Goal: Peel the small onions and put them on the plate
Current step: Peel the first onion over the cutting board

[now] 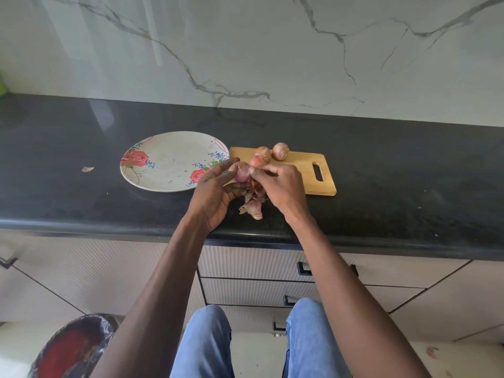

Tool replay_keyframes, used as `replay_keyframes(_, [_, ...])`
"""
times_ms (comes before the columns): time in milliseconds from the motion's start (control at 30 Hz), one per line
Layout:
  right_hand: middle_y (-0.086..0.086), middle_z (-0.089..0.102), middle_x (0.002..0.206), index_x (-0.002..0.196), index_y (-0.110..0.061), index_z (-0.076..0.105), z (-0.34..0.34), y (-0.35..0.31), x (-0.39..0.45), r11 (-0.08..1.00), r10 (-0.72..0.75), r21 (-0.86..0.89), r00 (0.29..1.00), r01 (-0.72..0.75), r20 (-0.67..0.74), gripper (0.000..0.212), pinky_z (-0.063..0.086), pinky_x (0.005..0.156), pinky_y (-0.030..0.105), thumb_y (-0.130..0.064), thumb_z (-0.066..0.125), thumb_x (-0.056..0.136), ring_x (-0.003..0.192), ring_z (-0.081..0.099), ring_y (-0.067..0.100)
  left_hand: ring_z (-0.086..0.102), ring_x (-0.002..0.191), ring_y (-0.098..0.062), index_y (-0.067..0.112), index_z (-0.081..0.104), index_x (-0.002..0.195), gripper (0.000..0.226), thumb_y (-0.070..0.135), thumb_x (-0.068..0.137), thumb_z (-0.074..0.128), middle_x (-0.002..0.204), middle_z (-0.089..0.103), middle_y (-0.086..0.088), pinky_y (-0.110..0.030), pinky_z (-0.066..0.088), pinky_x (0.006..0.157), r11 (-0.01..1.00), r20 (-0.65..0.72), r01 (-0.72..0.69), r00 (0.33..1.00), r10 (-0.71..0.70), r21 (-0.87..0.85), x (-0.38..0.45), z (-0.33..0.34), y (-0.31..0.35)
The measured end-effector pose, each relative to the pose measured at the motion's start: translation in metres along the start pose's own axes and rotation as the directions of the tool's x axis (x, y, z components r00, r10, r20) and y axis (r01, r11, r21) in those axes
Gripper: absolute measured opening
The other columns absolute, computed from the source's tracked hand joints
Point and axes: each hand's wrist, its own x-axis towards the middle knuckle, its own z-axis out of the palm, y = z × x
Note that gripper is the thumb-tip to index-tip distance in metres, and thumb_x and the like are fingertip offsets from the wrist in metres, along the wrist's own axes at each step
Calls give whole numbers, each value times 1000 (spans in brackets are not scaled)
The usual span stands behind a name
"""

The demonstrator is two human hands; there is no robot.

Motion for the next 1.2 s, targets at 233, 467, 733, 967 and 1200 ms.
replay_keyframes(233, [15, 67, 61, 64, -9, 75, 11, 15, 0, 988, 97, 122, 994, -90, -46, 30, 50, 56, 42, -31, 75, 84, 56, 55, 19, 69, 82, -17, 9, 64, 117, 18, 10, 102, 55, 98, 74, -7, -27, 59, 72, 993, 54, -49, 998, 43, 111, -3, 4, -2])
replay_keyframes(467, [10, 67, 56, 64, -7, 75, 15, 18, 0, 993, 89, 90, 992, -81, -90, 32, 45, 46, 38, -32, 79, 83, 49, 53, 13, 69, 81, -17, 12, 67, 109, 22, 19, 88, 65, 93, 76, -5, -30, 59, 75, 984, 93, -68, 994, 53, 162, -7, 7, -2])
replay_keyframes(733, [11, 59, 47, 55, -1, 65, 20, 26, -1, 999, -39, 26, 989, 43, -144, 42, 40, 38, 40, -29, 79, 83, 41, 42, 17, 69, 78, -16, 10, 68, 110, 29, 20, 83, 68, 93, 75, -6, -28, 58, 70, 984, 99, -64, 994, 48, 168, -5, 6, -2])
replay_keyframes(967, [6, 61, 49, 59, -3, 67, 22, 27, -2, 995, -99, -18, 981, 97, -165, 32, 43, 41, 41, -22, 75, 84, 42, 51, 24, 64, 66, -18, 5, 68, 105, 18, 10, 103, 51, 87, 73, -10, -25, 55, 59, 991, 51, -20, 999, 14, 129, -1, 3, -1])
replay_keyframes(1200, [2, 65, 54, 66, -10, 74, 14, 21, -6, 991, -73, 99, 990, 85, -117, 21, 44, 46, 38, -14, 70, 86, 45, 51, 16, 61, 62, -20, 3, 63, 105, 21, 18, 105, 48, 87, 69, -17, -25, 56, 58, 998, 21, 41, 999, -43, 52, -3, 7, 3])
